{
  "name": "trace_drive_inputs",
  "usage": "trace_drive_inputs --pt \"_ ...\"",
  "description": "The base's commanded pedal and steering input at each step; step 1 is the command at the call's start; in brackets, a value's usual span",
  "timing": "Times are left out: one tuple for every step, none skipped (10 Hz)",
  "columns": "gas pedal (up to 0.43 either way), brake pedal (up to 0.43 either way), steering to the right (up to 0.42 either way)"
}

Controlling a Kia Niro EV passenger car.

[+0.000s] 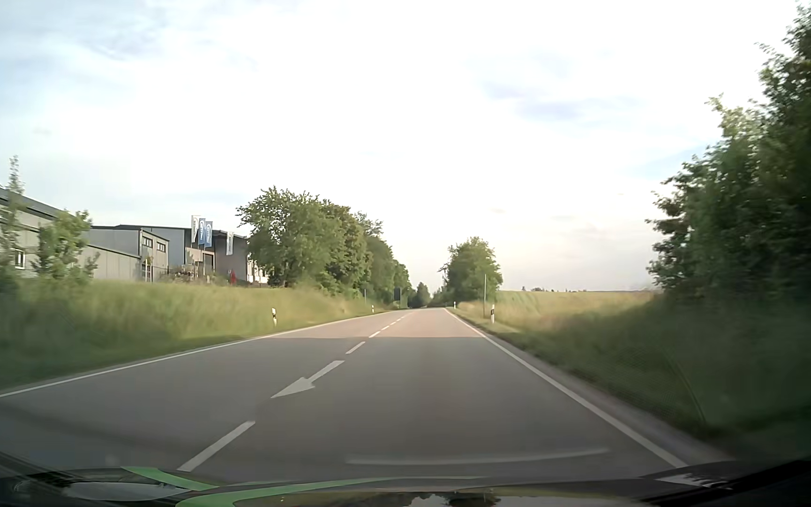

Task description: Follow the waypoints while adhering to traffic rules and regulations

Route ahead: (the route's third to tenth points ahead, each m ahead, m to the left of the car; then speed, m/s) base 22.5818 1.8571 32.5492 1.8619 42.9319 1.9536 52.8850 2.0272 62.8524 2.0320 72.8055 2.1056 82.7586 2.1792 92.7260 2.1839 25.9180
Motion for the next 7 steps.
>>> trace_drive_inputs --pt "0.331 0.0 0.001" --pt "0.331 0.0 0.001" --pt "0.331 0.0 0.001" --pt "0.331 0.0 0.001" --pt "0.331 0.0 0.001" --pt "0.331 0.0 0.001" --pt "0.331 0.0 0.001"
